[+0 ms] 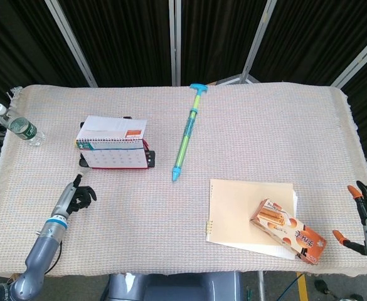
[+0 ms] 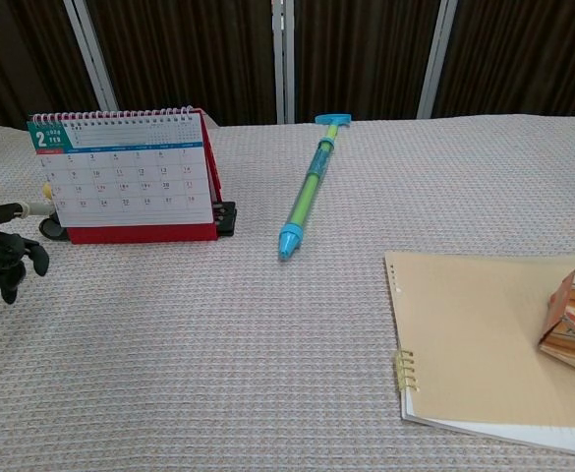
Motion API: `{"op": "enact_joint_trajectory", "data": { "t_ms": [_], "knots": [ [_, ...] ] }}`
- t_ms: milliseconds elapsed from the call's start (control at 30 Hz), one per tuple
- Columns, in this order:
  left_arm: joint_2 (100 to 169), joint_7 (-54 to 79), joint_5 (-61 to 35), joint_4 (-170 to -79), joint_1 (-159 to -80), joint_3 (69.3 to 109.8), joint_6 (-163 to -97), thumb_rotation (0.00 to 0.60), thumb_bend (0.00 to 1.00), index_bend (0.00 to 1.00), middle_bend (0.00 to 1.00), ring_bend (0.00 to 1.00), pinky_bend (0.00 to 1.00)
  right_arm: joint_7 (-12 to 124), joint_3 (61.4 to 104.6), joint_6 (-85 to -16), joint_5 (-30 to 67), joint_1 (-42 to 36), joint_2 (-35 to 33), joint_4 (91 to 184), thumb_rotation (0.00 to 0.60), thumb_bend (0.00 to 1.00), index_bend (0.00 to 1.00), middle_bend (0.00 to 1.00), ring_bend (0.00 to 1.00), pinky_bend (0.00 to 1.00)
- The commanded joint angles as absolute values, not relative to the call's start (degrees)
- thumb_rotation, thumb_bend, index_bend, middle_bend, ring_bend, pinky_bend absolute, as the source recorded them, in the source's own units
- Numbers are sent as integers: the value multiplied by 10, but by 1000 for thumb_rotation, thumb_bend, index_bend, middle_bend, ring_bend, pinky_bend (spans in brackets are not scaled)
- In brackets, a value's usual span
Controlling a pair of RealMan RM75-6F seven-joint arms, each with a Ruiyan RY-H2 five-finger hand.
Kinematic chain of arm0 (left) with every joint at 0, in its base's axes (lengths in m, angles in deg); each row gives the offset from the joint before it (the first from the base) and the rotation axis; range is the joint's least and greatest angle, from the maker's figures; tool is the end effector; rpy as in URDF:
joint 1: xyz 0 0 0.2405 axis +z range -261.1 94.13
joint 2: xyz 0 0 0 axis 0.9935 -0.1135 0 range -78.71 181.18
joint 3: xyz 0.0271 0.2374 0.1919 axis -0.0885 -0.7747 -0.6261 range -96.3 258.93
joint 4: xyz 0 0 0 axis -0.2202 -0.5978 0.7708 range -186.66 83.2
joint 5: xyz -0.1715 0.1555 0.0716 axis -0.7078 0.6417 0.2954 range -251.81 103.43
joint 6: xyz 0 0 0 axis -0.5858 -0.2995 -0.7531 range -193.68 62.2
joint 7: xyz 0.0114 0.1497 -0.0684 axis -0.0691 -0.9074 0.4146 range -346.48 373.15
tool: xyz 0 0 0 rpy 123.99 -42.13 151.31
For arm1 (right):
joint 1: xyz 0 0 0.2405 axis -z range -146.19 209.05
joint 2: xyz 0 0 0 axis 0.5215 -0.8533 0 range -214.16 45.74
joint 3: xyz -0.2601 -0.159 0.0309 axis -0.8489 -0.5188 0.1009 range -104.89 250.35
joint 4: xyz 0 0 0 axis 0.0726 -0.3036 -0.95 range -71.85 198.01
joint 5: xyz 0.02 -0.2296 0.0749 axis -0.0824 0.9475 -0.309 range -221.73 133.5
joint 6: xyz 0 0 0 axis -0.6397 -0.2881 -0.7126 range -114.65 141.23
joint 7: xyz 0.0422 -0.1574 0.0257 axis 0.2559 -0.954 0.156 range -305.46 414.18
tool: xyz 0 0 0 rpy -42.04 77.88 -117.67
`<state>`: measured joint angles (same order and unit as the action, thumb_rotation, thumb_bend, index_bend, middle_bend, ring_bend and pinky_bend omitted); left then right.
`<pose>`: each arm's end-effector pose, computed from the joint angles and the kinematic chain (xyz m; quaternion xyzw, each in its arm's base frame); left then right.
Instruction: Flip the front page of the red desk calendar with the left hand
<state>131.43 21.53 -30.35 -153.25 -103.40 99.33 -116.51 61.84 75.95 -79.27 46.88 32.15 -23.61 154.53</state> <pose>-0.2872 0.3114 -0.0123 -0.3739 -0.7650 -0.3982 0.3411 -0.3720 -0.1731 0.1904 0.5673 -0.3715 0.4337 0.5934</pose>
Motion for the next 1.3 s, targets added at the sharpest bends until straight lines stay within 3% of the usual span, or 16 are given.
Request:
{"op": "enact_joint_trajectory", "data": {
  "t_ms": [33,1300],
  "knots": [
    [1312,218,-332,-1532,-1049,999,-1156,600,894,0,588,658,582,619,760,-792,467,322,-236,1544,600,69,8,0,0,0],
    [1376,193,-428,-1454,-1139,1013,-1151,600,894,0,582,658,582,637,763,-771,443,316,-229,1529,600,69,8,0,0,0]
  ]
}}
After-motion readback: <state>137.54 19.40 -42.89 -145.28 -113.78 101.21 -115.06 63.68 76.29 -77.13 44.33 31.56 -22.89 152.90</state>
